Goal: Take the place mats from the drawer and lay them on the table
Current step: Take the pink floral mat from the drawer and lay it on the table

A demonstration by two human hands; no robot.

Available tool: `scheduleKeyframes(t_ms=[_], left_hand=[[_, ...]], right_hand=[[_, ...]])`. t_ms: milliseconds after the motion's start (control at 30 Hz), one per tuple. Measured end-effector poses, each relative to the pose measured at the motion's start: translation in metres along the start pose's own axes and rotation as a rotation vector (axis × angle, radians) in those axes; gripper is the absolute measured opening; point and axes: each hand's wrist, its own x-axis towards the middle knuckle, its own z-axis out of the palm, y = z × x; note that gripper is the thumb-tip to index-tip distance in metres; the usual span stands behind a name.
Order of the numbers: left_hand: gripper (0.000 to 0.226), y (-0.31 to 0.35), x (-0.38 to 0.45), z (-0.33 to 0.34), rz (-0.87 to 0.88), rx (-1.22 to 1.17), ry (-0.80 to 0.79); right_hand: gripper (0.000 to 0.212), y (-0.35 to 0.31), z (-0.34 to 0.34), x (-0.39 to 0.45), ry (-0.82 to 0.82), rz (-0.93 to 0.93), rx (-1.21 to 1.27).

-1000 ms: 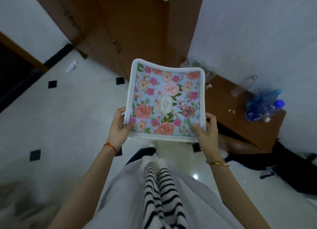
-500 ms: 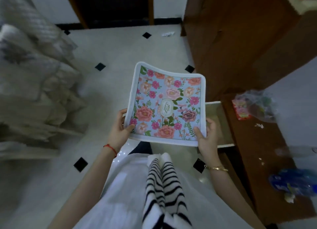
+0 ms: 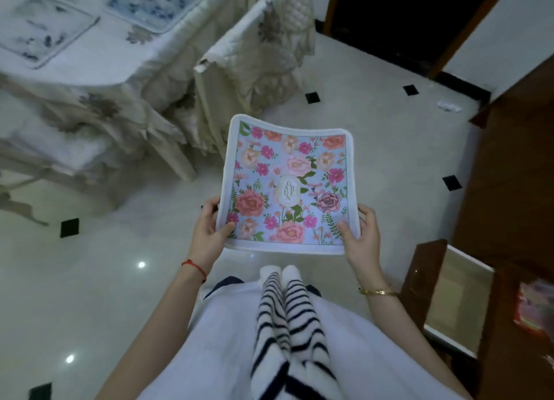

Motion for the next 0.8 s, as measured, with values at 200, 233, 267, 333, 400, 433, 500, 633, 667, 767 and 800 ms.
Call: scheduleKeyframes(t_ms=[200,233,267,333,400,433,500,633,667,767,800], left_hand=[[0.045,-0.001,-0.016,-0.142,0.027,-0.035,0.226],[0.044,-0.003,-0.020,-0.165,0.021,-0.039,0.268],[0.044,-0.004,-0.023,-0.187,0.015,-0.045,0.306],[0.043,-0.008,-0.033,-0.230,0.008,-0.058,0.384],[0.043,-0.011,-0.043,-0.269,0.009,-0.069,0.449],[0.044,-0.013,-0.048,-0.287,0.004,-0.073,0.478],[0.045,-0.017,-0.059,-0.319,-0.007,-0.089,0.542],[0.046,-0.023,-0.077,-0.371,-0.012,-0.146,0.699],[0.046,-0.024,-0.080,-0.382,-0.015,-0.169,0.736],[0.046,-0.026,-0.081,-0.418,-0.020,-0.231,0.849],[0.046,-0.026,-0.080,-0.430,-0.018,-0.249,0.889]], right_hand=[[0.030,-0.034,0.144,-0.018,-0.200,-0.044,-0.021],[0.029,-0.039,0.169,-0.023,-0.233,-0.051,-0.023],[0.027,-0.044,0.193,-0.028,-0.264,-0.057,-0.024],[0.028,-0.052,0.239,-0.040,-0.335,-0.070,-0.038],[0.030,-0.061,0.282,-0.051,-0.406,-0.079,-0.050],[0.032,-0.066,0.301,-0.056,-0.440,-0.081,-0.058],[0.034,-0.076,0.338,-0.066,-0.508,-0.096,-0.083],[0.036,-0.098,0.409,-0.079,-0.656,-0.167,-0.130],[0.036,-0.103,0.427,-0.081,-0.693,-0.189,-0.139],[0.033,-0.123,0.484,-0.085,-0.813,-0.249,-0.150],[0.033,-0.129,0.504,-0.086,-0.847,-0.266,-0.151]])
